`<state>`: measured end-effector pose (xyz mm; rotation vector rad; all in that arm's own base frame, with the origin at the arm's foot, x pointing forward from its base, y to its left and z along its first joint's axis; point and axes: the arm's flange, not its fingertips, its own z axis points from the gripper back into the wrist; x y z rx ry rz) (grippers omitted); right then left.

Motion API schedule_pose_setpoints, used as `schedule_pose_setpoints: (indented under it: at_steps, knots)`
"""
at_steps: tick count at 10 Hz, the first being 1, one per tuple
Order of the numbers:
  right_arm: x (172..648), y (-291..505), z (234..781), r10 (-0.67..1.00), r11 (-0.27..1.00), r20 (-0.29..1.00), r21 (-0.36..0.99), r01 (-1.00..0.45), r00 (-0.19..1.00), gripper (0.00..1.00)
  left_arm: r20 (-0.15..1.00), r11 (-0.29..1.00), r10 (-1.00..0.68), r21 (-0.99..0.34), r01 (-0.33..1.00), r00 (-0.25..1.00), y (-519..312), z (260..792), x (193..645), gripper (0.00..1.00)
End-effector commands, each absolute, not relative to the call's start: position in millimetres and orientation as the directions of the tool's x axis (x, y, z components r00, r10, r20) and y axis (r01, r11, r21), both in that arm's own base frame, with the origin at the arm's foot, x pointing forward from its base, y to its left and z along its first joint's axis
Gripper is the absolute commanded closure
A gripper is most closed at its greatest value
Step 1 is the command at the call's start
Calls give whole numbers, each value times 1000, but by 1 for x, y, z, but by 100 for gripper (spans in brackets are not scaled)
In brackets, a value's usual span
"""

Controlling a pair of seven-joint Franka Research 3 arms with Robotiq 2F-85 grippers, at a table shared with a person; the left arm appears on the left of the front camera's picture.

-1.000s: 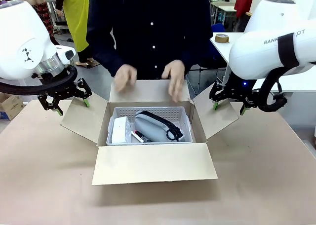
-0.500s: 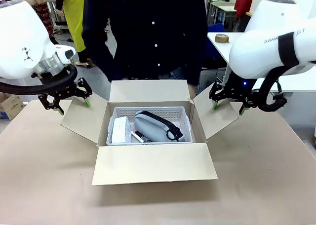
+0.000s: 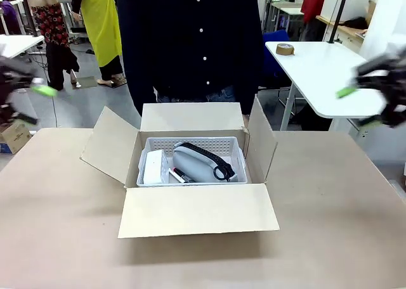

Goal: Pack the gift set into the box.
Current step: Lift both hands away from the flaps of the Package Box.

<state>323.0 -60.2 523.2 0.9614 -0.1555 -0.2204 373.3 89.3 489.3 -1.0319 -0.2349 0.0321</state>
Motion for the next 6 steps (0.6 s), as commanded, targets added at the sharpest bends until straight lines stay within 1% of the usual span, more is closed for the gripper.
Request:
schedule_pose_setpoints:
  at_steps: [1,2,3,6]
  knots:
    - [325,-119,446,-287,120,-222,957,265,932,0,-105,-113,-30,-988,-108,994,133,400,413,0]
    - [334,-124,424,-327,75,-280,944,321,902,0,-204,-203,10,-959,-198,979,139,378,423,0]
    - [302,-102,491,-279,400,-37,904,152,959,0,155,362,146,-927,93,977,127,448,364,0]
    - [302,-102,491,-279,400,-37,904,152,959,0,155,362,146,-927,93,977,127,448,364,0]
